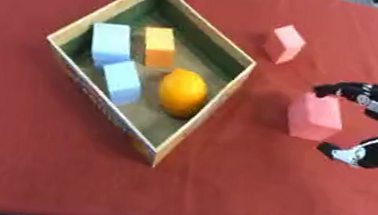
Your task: Pick up objects on the table and place them in the box.
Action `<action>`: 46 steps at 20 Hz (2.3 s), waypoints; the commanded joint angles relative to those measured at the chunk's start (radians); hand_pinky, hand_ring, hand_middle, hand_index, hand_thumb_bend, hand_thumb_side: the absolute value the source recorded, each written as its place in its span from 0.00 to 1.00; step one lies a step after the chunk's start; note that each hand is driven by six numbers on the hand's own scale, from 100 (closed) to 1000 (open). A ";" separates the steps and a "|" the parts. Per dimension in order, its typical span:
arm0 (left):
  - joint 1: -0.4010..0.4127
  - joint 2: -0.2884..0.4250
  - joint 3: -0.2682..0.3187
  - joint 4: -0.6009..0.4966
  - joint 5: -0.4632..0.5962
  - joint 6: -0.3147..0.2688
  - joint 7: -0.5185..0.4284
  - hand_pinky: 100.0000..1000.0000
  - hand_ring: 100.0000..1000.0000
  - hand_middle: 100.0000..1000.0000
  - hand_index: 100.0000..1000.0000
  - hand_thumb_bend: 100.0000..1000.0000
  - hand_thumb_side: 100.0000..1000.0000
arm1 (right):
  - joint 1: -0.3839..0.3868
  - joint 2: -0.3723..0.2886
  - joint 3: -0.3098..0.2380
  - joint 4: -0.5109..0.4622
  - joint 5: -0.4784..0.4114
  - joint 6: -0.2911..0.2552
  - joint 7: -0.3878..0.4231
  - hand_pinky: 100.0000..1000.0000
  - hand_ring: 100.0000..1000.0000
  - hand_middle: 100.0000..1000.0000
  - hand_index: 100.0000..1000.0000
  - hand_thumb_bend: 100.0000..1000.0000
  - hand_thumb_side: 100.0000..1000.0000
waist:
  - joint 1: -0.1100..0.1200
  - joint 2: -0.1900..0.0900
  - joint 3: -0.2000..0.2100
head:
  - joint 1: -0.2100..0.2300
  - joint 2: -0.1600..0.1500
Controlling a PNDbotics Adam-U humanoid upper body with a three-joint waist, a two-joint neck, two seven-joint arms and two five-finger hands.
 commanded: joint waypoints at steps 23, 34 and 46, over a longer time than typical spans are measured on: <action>-0.006 0.013 0.000 -0.015 0.001 0.011 -0.010 0.92 0.90 0.79 0.89 0.11 0.77 | -0.065 0.002 -0.026 0.049 0.074 0.016 -0.047 0.98 1.00 0.87 1.00 0.27 0.19 | 0.002 -0.013 0.003 | -0.010 -0.014; -0.007 0.011 -0.001 -0.015 0.004 0.012 -0.011 0.92 0.90 0.79 0.89 0.11 0.77 | -0.112 0.018 0.008 0.109 0.075 -0.003 -0.018 0.98 1.00 0.87 1.00 0.26 0.18 | 0.004 -0.010 0.007 | -0.014 -0.015; -0.008 0.009 -0.002 -0.015 0.008 0.013 -0.013 0.92 0.90 0.79 0.89 0.11 0.77 | -0.133 0.029 0.040 0.163 0.093 -0.012 0.015 0.98 1.00 0.88 1.00 0.30 0.19 | 0.005 -0.007 0.011 | -0.016 -0.016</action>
